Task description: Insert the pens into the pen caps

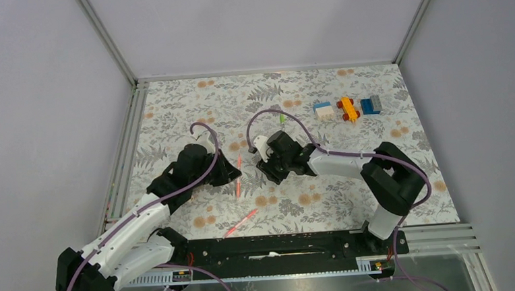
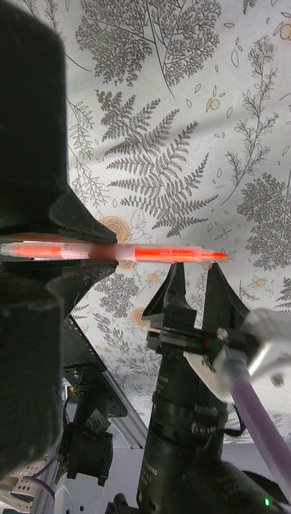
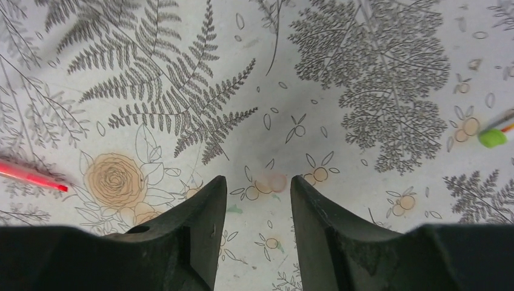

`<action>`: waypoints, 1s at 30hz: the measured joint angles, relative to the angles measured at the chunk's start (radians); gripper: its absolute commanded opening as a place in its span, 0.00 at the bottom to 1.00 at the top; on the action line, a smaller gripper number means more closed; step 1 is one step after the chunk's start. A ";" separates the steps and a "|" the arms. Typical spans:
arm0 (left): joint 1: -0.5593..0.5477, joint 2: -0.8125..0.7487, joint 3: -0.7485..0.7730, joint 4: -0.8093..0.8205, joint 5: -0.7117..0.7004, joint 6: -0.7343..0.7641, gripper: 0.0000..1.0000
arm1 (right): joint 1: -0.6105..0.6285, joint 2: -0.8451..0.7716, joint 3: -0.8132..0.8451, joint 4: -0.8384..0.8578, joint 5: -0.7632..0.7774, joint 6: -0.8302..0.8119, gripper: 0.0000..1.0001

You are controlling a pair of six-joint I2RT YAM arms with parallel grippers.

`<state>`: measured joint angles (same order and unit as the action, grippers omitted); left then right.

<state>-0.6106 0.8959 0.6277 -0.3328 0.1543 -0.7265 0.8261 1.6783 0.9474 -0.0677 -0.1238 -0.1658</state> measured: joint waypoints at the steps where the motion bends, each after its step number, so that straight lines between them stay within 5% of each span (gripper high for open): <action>1: 0.000 -0.003 0.000 -0.005 -0.003 0.000 0.00 | 0.005 0.013 0.000 0.000 0.000 -0.018 0.52; 9: 0.000 -0.031 0.000 -0.035 -0.021 -0.007 0.00 | 0.016 0.043 0.000 0.001 0.004 -0.089 0.72; 20: 0.000 -0.046 0.000 -0.055 -0.039 -0.016 0.00 | 0.022 0.031 -0.006 0.012 0.029 -0.084 0.87; 30: 0.000 -0.050 0.000 -0.057 -0.059 -0.038 0.00 | 0.024 -0.319 -0.104 0.153 0.082 0.163 0.94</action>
<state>-0.6106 0.8459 0.6273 -0.3901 0.0956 -0.7643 0.8501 1.3598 0.8436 0.0853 -0.0422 -0.0029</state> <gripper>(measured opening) 0.109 0.940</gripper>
